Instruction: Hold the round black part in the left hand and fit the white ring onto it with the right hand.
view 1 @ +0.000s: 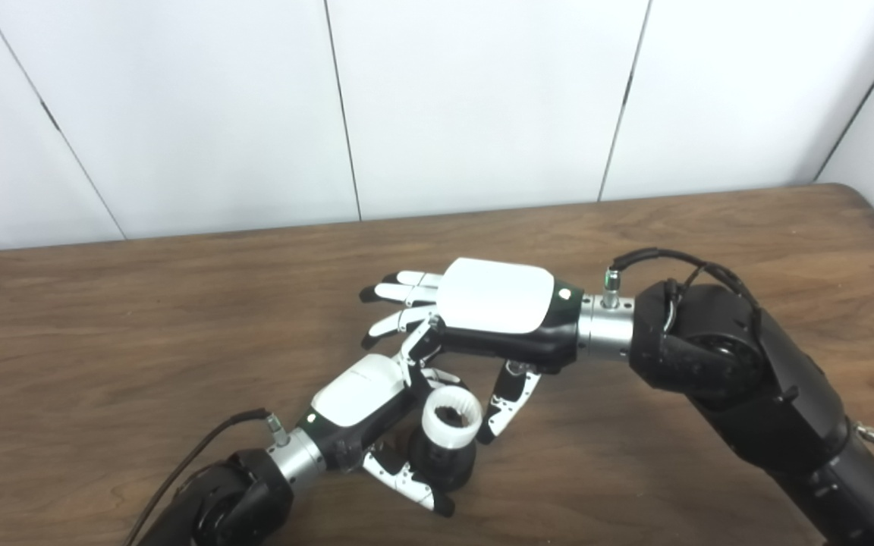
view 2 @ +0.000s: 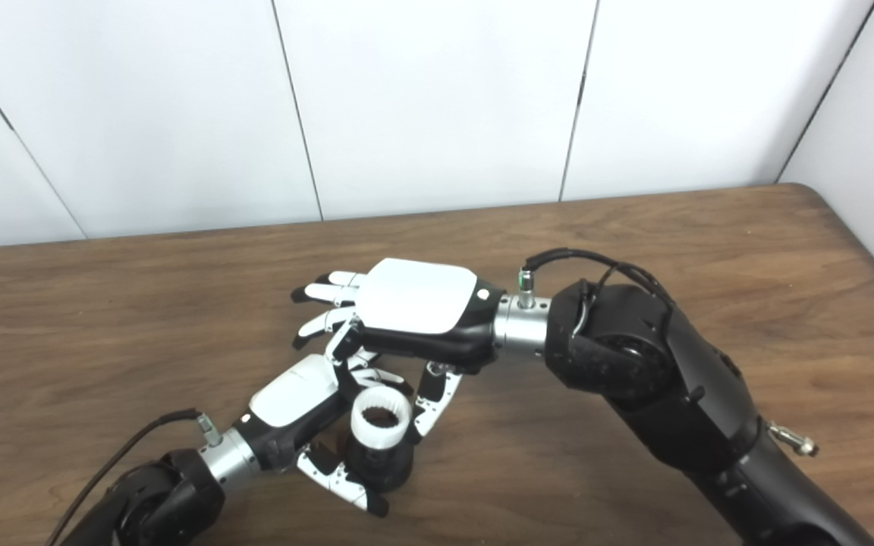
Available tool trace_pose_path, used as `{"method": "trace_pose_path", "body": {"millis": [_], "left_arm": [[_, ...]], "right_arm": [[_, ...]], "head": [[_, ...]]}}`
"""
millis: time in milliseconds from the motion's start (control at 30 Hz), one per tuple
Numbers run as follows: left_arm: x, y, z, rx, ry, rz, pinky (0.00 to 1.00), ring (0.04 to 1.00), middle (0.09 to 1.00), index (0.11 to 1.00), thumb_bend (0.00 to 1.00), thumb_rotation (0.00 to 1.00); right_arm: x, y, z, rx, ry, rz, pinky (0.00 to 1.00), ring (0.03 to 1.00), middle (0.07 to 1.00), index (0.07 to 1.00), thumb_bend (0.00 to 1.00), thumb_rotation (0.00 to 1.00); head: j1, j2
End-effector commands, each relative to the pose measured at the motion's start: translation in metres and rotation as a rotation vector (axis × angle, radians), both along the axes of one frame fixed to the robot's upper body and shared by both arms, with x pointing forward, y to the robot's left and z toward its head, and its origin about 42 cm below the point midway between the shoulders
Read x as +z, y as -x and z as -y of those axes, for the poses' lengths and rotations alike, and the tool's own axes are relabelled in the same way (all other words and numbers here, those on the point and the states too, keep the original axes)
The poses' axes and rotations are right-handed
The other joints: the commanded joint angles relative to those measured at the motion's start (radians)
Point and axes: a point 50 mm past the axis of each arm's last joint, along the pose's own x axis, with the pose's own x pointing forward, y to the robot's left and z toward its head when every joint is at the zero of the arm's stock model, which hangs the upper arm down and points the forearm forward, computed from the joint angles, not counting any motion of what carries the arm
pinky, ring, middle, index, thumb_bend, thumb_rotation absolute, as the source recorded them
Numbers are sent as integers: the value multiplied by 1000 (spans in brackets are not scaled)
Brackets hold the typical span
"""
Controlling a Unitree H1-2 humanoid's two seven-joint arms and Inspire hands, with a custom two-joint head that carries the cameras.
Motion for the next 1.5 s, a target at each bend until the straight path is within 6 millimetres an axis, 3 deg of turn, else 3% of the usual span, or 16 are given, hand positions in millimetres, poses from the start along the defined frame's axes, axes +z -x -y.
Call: {"method": "trace_pose_path", "body": {"millis": [0, 800, 1467], "left_arm": [[3, 1, 2, -34, 6, 13, 1000, 1000, 788, 480, 524, 66], [13, 4, 8, -43, 1, 27, 1000, 1000, 808, 481, 524, 64], [14, 7, 7, -38, -21, 14, 1000, 1000, 813, 482, 524, 64]], "right_arm": [[15, -1, 3, 20, -6, 49, 1000, 1000, 853, 479, 525, 140], [-3, 2, 6, 16, -4, -5, 1000, 1000, 852, 479, 525, 138], [-16, -1, -6, 20, -34, 9, 1000, 1000, 877, 480, 525, 138]], "head": [[-2, 1], [7, 18], [33, 1]]}}
